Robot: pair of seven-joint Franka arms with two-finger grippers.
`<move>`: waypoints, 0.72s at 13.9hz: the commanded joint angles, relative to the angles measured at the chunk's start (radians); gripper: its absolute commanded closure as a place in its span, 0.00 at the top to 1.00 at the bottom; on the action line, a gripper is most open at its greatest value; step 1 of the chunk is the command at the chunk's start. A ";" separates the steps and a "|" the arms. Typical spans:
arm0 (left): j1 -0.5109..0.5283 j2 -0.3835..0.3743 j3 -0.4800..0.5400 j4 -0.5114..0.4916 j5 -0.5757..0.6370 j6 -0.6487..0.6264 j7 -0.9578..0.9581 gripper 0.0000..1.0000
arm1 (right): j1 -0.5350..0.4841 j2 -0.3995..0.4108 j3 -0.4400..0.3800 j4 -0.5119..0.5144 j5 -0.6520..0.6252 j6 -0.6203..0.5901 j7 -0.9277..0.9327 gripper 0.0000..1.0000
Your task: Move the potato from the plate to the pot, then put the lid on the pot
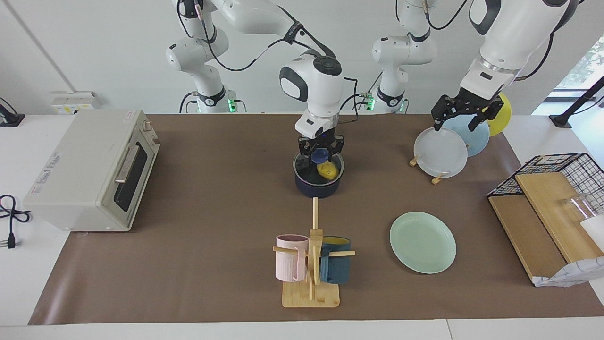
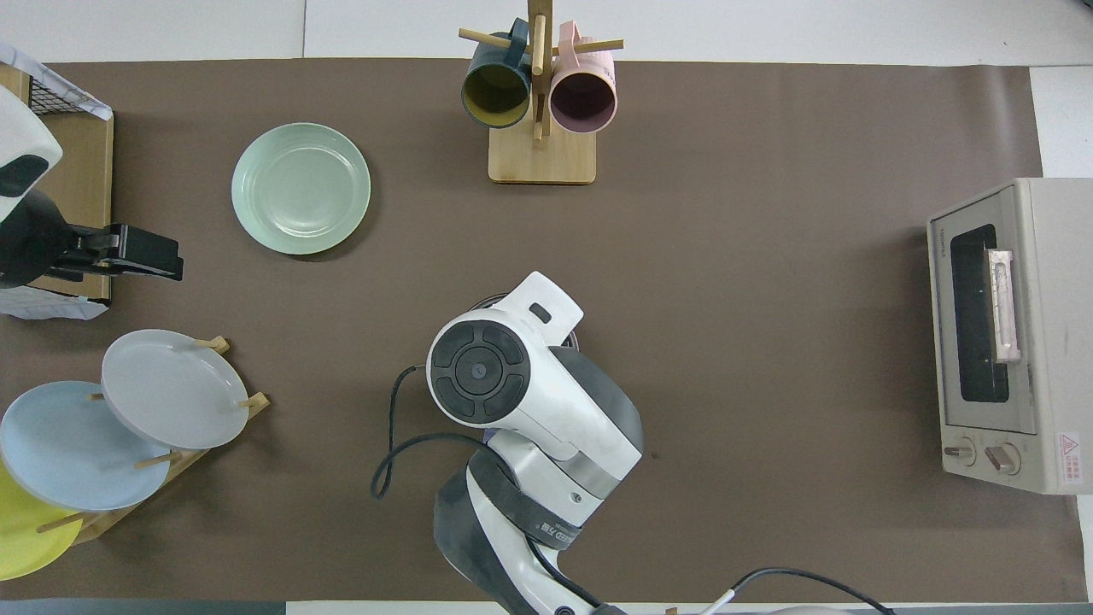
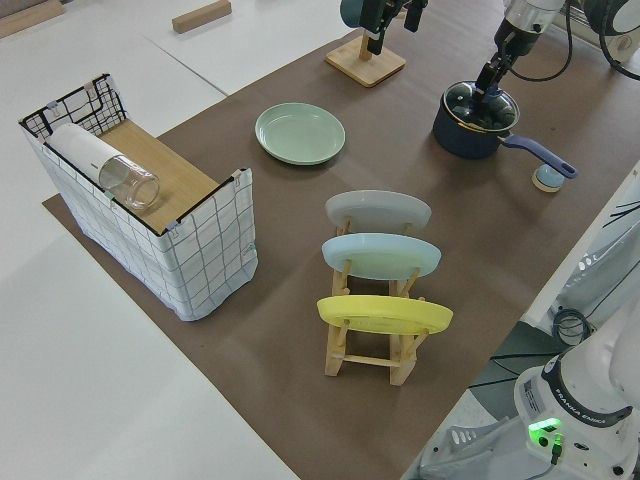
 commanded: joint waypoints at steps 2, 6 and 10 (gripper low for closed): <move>0.005 -0.018 -0.014 -0.017 0.005 -0.011 -0.004 1.00 | 0.003 0.010 -0.001 0.014 -0.019 0.029 0.014 0.61; 0.005 -0.020 -0.014 -0.017 0.005 -0.007 -0.004 1.00 | 0.003 0.013 -0.001 0.008 -0.009 0.034 0.016 0.61; 0.014 -0.018 -0.014 -0.017 0.006 -0.003 0.005 1.00 | 0.004 0.015 -0.001 0.002 -0.012 0.040 0.017 0.61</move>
